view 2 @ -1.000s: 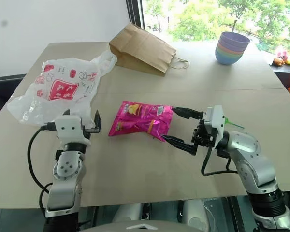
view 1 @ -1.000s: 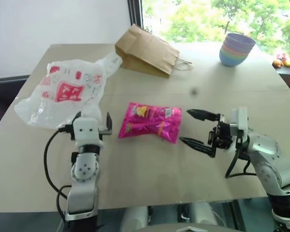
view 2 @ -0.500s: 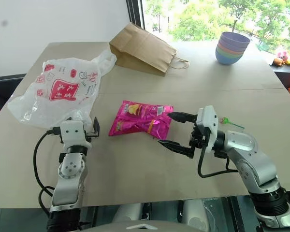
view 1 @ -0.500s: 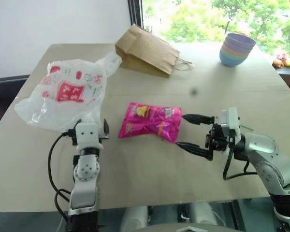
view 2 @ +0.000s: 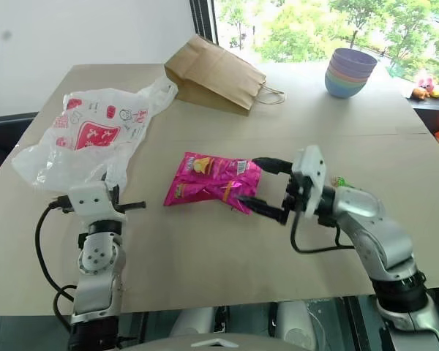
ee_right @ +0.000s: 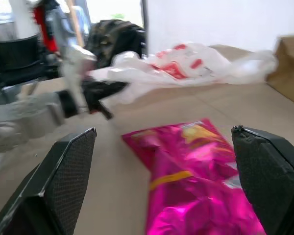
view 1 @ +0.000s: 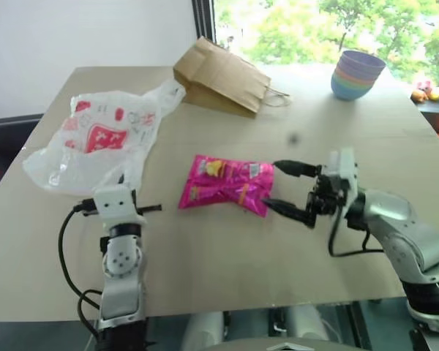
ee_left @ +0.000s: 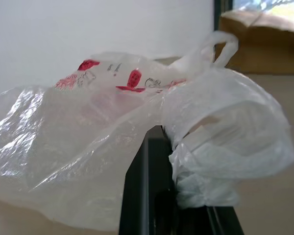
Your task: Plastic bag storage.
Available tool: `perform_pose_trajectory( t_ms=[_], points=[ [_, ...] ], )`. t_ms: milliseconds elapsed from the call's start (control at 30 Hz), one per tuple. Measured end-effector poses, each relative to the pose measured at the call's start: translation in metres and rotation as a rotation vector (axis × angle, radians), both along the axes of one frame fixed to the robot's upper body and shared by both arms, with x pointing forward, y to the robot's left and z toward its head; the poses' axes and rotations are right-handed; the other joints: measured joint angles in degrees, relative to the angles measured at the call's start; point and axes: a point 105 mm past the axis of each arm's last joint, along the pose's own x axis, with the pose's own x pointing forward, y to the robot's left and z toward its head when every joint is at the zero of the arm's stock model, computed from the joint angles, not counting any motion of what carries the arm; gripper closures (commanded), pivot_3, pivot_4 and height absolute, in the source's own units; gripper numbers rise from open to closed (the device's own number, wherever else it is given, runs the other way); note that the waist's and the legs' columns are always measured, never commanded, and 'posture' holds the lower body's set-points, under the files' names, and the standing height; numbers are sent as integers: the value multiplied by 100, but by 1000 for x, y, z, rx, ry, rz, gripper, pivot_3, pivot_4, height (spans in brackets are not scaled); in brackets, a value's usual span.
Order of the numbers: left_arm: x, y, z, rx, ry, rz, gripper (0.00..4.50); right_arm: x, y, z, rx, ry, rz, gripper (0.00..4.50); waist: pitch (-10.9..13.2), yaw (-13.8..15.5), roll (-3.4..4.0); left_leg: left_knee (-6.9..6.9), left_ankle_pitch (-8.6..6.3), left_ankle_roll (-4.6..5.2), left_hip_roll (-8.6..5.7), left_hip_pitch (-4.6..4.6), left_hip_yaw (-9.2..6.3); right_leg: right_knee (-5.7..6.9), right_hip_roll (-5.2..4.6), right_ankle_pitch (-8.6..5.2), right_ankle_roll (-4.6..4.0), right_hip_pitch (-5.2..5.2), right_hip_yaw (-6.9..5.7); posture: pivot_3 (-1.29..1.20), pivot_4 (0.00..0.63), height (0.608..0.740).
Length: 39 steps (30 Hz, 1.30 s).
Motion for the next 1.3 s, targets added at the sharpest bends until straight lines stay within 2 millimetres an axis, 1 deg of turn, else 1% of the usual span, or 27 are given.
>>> perform_pose_trajectory(
  t_ms=[33, 100, 167, 200, 267, 300, 400, 467, 500, 567, 600, 633, 700, 767, 867, 1000, 1067, 1167, 1300],
  points=[
    [-2, -6, 4, -20, -22, -48, 4455, 8, -2, -1, -10, 24, -26, 0, 0, 0, 0, 0, 2, -3, 0, 0, 0, 0, 0, 0, 0, 0, 0, 0, 150, 740],
    [-15, -19, 7, -89, -48, -188, 4455, 30, -1, 1, -17, 107, -66, 0, 2, -25, 4, 0, 12, -20, 1, 0, 3, 0, 1, 0, -1, -2, 2, 0, 150, 740],
    [-31, -28, 4, -132, -39, -305, 4455, 49, 0, 2, -39, 191, -73, 0, 6, -75, 10, -3, 12, -22, 0, -2, 4, 0, 2, 0, -1, -5, 2, 0, 150, 740],
    [-36, -29, 1, -136, -26, -340, 4455, 55, 1, 2, -52, 213, -67, 0, 6, -92, 10, -5, 12, -21, 0, -3, 3, 0, 4, 0, -2, -8, 1, 0, 150, 740],
    [-50, -26, -5, -145, 7, -397, 4455, 70, 8, -8, -109, 281, -29, 0, 7, -124, 12, -7, 0, 0, -2, -6, 1, 1, 9, -1, -2, -13, -1, 0, 150, 740],
    [-53, -25, -6, -142, 14, -406, 4455, 73, 10, -13, -127, 302, -20, 0, 9, -123, 16, -7, 0, 2, -2, -6, 1, 1, 9, -1, -2, -13, -1, 0, 150, 740],
    [-64, -14, -9, -112, 30, -396, 4455, 87, 29, -32, -194, 365, 40, 0, 15, -145, 24, -5, -1, 3, -6, -7, 4, 4, 10, 0, -1, -15, 2, 0, 150, 740],
    [-66, -11, -9, -107, 30, -390, 4455, 88, 33, -36, -217, 371, 61, 0, 18, -124, 29, -5, -1, 2, -3, -13, -2, 3, 6, 0, -1, -15, -4, 0, 150, 740],
    [-71, -8, -12, -107, 37, -379, 4455, 94, 44, -39, -243, 367, 86, 0, 21, -142, 33, -5, 1, -1, -6, -16, 9, 2, 8, 1, 0, -22, 4, 0, 150, 740],
    [-74, -6, -14, -116, 34, -363, 4455, 98, 54, -40, -264, 351, 106, 0, 22, -147, 35, -5, 13, -21, -5, -23, 11, 2, 7, 1, 0, -31, 4, 0, 150, 740],
    [-75, -8, -16, -122, 30, -359, 4455, 100, 64, -42, -294, 343, 130, 0, 22, -153, 35, -6, 13, -22, -5, -24, 21, 2, 8, 1, 1, -35, 10, 0, 150, 740],
    [-75, -9, -16, -123, 29, -360, 4455, 100, 65, -42, -299, 342, 136, 0, 22, -148, 35, -6, 13, -22, -5, -24, 23, 1, 8, 1, 1, -35, 10, 0, 150, 740],
    [-78, -13, -21, -125, 34, -351, 4455, 93, 74, -51, -355, 360, 211, 0, 22, -141, 36, -6, 14, -23, -1, -29, 32, -1, 6, 1, 1, -36, 6, 0, 150, 740],
    [-79, -16, -25, -127, 43, -345, 4455, 86, 74, -60, -391, 384, 266, 0, 23, -136, 36, -5, 14, -23, 0, -33, 32, -3, 5, 1, 1, -37, 4, 0, 150, 740],
    [-79, -15, -28, -129, 45, -319, 4455, 74, 72, -63, -457, 401, 381, 0, 24, -148, 38, -6, 12, -21, 0, -25, 23, 2, 5, 1, 1, -38, 12, 0, 150, 740],
    [-78, -17, -29, -132, 45, -317, 4455, 64, 72, -65, -504, 410, 467, 0, 22, -156, 39, -6, 11, -19, 4, -21, 21, 7, 8, 0, 0, -38, 12, 0, 150, 740],
    [-78, -17, -29, -127, 44, -317, 4500, 61, 72, -66, -508, 418, 481, 531, 22, -156, 39, -6, 12, -21, 5, -21, 21, 7, 7, 1, 0, -38, 12, 0, 150, 740],
    [-76, -17, -28, -126, 40, -320, 4500, 58, 70, -70, -518, 424, 484, 1681, 21, -151, 39, -6, 13, -22, 4, -23, 20, 6, 6, 1, 0, -37, 11, 0, 150, 740],
    [-70, -14, -24, -134, 21, -328, 4500, 49, 65, -79, -509, 451, 496, 3523, 21, -141, 39, -6, 13, -23, 3, -23, 18, 6, 4, 1, 0, -37, 10, 0, 150, 740]
  ],
)
